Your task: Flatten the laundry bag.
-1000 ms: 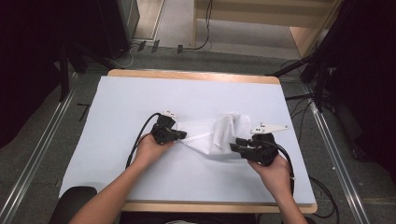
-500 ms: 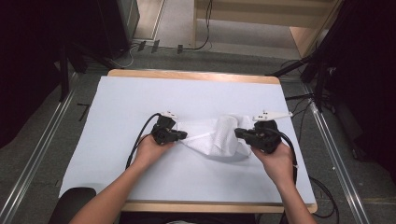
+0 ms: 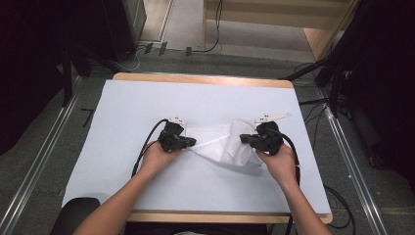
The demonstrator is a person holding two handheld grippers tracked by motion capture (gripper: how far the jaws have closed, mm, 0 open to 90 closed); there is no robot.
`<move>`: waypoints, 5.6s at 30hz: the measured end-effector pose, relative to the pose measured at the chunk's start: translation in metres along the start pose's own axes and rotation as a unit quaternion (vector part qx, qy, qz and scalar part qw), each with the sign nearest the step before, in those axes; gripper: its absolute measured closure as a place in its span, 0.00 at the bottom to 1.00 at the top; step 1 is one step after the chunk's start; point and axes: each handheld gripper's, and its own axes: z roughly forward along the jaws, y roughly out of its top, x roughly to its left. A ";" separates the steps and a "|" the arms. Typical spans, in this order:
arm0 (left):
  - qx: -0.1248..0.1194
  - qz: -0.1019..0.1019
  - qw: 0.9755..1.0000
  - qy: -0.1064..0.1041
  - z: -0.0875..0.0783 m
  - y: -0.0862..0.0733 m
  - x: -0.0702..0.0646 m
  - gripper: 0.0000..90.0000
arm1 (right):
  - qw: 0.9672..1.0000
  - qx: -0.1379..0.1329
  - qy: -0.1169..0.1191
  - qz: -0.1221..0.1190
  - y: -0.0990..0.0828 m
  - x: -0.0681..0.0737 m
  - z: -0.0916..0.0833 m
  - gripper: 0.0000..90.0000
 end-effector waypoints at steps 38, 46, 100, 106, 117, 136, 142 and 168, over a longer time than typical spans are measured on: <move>-0.015 0.013 0.999 0.033 -0.014 0.021 0.021 0.61 | 0.998 -0.016 -0.035 0.053 -0.035 -0.038 -0.014 0.75; -0.024 0.020 0.999 0.041 -0.004 0.021 0.033 0.59 | 0.998 -0.013 -0.037 0.047 -0.034 -0.035 -0.010 0.73; -0.039 -0.114 0.990 0.080 -0.077 0.002 0.110 0.70 | 1.000 -0.008 -0.015 0.019 -0.008 -0.019 0.027 0.74; -0.031 -0.098 0.991 0.080 -0.089 -0.001 0.099 0.59 | 1.000 -0.009 -0.011 0.024 0.001 -0.023 0.035 0.74; -0.053 -0.099 0.991 0.075 -0.110 -0.017 0.082 0.55 | 1.000 0.003 -0.011 0.014 0.021 -0.030 0.056 0.74; -0.068 -0.089 0.990 0.080 -0.124 -0.036 0.063 0.56 | 1.000 0.002 0.006 0.003 0.069 -0.026 0.097 0.57; -0.065 -0.095 0.989 0.088 -0.127 -0.042 0.064 0.56 | 1.000 0.026 -0.005 0.008 0.068 -0.027 0.118 0.55; -0.060 -0.107 0.988 0.098 -0.130 -0.052 0.066 0.56 | 0.998 0.055 0.004 -0.006 0.068 -0.024 0.128 0.98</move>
